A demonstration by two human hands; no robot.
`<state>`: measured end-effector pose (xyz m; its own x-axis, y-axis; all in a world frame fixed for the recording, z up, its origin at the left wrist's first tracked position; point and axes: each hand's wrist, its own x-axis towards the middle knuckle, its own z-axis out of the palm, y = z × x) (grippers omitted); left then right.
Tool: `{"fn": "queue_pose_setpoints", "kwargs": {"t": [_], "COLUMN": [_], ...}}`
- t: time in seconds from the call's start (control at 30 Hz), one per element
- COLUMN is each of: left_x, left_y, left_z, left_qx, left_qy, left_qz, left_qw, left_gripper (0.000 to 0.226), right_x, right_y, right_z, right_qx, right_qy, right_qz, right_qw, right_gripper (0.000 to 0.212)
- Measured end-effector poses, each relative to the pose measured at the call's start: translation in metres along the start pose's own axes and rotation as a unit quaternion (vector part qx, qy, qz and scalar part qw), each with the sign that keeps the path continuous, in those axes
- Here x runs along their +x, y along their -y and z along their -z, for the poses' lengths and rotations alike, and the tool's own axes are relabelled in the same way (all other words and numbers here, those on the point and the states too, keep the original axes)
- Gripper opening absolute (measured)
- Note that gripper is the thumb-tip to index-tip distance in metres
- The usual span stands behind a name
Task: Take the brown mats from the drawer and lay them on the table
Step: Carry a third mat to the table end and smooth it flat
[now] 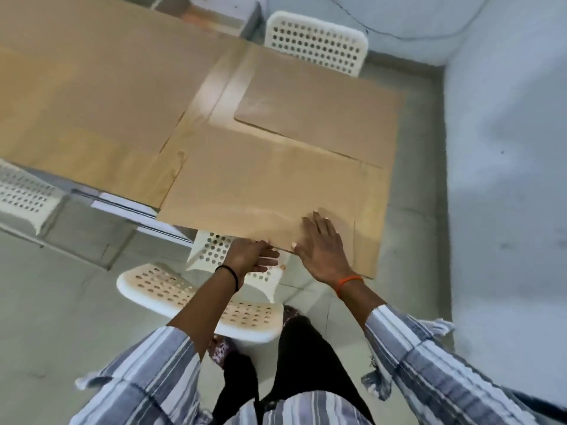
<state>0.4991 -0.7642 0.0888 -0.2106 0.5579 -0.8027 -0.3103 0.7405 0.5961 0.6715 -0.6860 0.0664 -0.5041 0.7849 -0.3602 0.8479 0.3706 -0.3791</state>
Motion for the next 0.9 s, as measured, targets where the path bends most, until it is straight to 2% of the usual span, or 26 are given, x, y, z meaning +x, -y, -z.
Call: {"fn": "queue_pose_setpoints", "kwargs": {"t": [0.13,0.2,0.23,0.27,0.33,0.37,0.43,0.5,0.57,0.7,0.9], "left_x": [0.003,0.002,0.003,0.006,0.016,0.023,0.045,0.060,0.070,0.074,0.078], "left_y": [-0.007,-0.011,-0.014,-0.017,-0.024,-0.027,-0.030,-0.028,-0.024,-0.022,-0.026], "left_z": [0.021,0.030,0.035,0.041,0.049,0.053,0.057,0.063,0.059,0.032,0.016], "left_qx": [0.109,0.184,0.236,0.298,0.404,0.431,0.496,0.596,0.664,0.687,0.689], "left_qy": [0.007,-0.022,-0.054,-0.102,-0.207,-0.227,-0.203,-0.163,-0.131,-0.114,-0.108], "left_qz": [0.032,0.008,-0.029,-0.085,-0.210,-0.261,-0.311,-0.296,-0.282,-0.294,-0.284], "left_qw": [0.993,0.983,0.970,0.945,0.866,0.833,0.785,0.729,0.680,0.655,0.658], "left_gripper": [0.036,0.035,0.034,0.033,0.027,0.027,0.043,0.059,0.065,0.065,0.066], "right_x": [-0.012,-0.016,-0.016,-0.015,-0.015,-0.015,-0.017,-0.019,-0.022,-0.029,-0.029], "right_y": [-0.005,-0.006,-0.006,-0.005,-0.004,-0.005,-0.009,-0.011,-0.018,-0.041,-0.057], "right_z": [-0.020,-0.027,-0.029,-0.031,-0.034,-0.035,-0.039,-0.041,-0.041,-0.040,-0.033], "right_qx": [-0.011,-0.039,-0.045,-0.045,-0.039,-0.039,-0.044,-0.056,-0.053,-0.034,-0.026], "right_qy": [-0.004,0.001,-0.001,-0.005,-0.014,-0.017,-0.022,-0.025,-0.029,-0.047,-0.053], "right_qz": [-0.060,-0.071,-0.074,-0.076,-0.081,-0.084,-0.092,-0.098,-0.111,-0.126,-0.126], "right_qw": [0.998,0.997,0.996,0.996,0.996,0.996,0.995,0.993,0.992,0.990,0.990], "right_gripper": [0.074,0.078,0.079,0.078,0.077,0.076,0.076,0.075,0.074,0.074,0.071]}}
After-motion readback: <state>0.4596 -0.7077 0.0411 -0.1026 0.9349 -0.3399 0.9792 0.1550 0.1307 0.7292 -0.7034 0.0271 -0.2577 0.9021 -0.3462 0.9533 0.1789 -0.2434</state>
